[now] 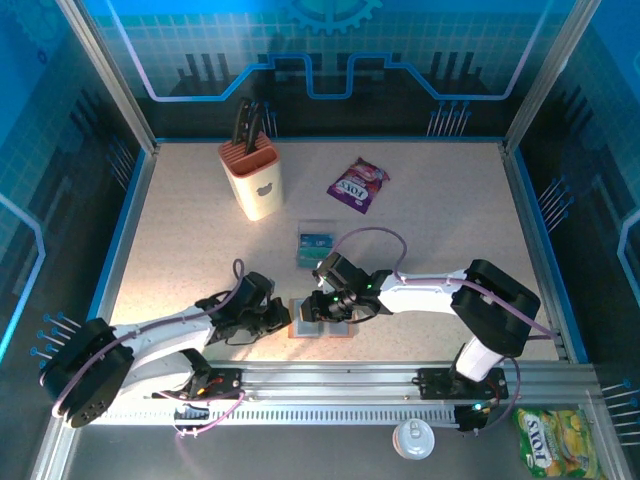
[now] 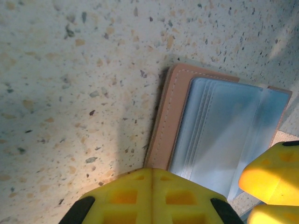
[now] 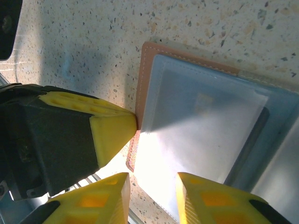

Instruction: Take the credit cards out of the card holder

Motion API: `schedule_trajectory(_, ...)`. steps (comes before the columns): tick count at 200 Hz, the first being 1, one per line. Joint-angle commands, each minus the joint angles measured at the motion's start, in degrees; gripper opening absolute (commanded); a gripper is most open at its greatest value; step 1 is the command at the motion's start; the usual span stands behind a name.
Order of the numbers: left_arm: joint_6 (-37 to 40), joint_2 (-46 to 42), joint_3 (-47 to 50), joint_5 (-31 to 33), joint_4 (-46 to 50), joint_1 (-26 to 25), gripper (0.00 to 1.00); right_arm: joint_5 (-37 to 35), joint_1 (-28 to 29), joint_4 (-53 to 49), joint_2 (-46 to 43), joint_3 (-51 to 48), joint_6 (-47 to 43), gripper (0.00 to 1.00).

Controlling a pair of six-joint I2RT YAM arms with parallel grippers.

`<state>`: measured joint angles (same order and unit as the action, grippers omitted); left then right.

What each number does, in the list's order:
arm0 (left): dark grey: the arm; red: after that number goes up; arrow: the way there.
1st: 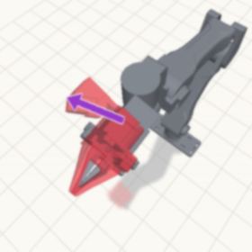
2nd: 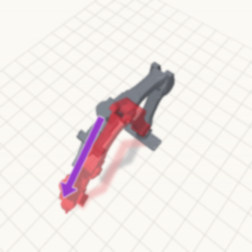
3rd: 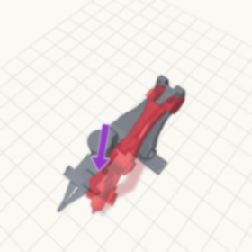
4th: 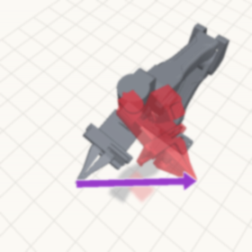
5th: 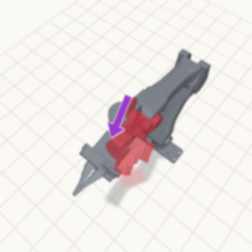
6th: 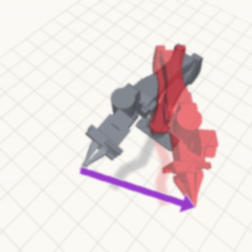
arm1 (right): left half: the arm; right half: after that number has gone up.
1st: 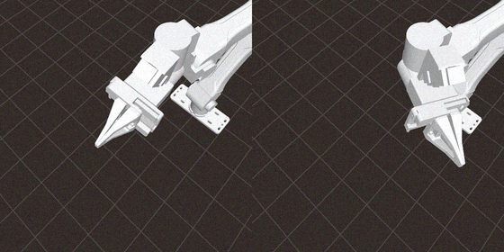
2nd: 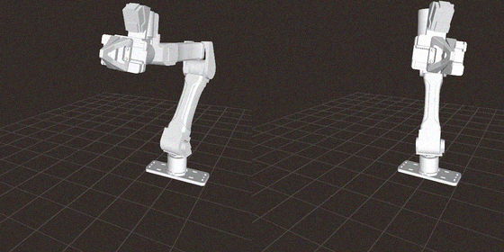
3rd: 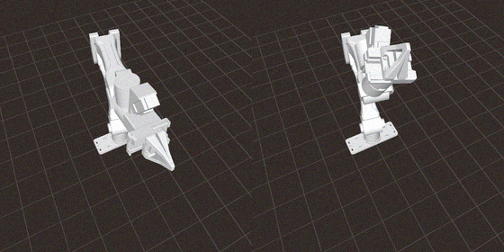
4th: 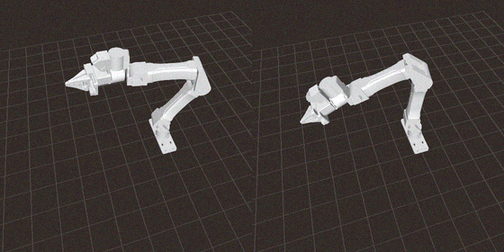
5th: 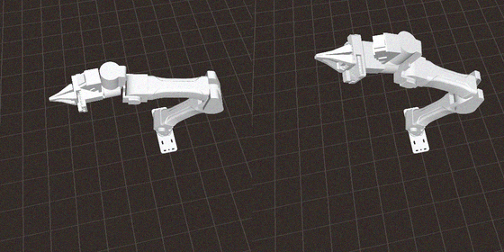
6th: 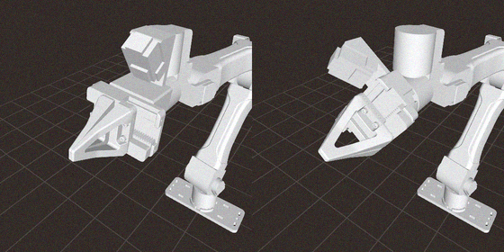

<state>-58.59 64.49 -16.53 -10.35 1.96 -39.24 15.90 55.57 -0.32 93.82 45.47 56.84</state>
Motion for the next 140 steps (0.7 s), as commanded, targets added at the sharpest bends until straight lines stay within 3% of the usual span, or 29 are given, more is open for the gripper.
schedule_trajectory(1,-0.34,1.89,-0.17,-0.11,3.7,-0.39,0.06,-0.02,0.85,0.32,0.56,-1.0,0.88,0.35)
schedule_trajectory(140,-0.04,2.13,-0.38,-0.02,4.05,-0.4,0.06,-4.21,0.85,-6.33,-0.74,-1.65,1.01,0.38)
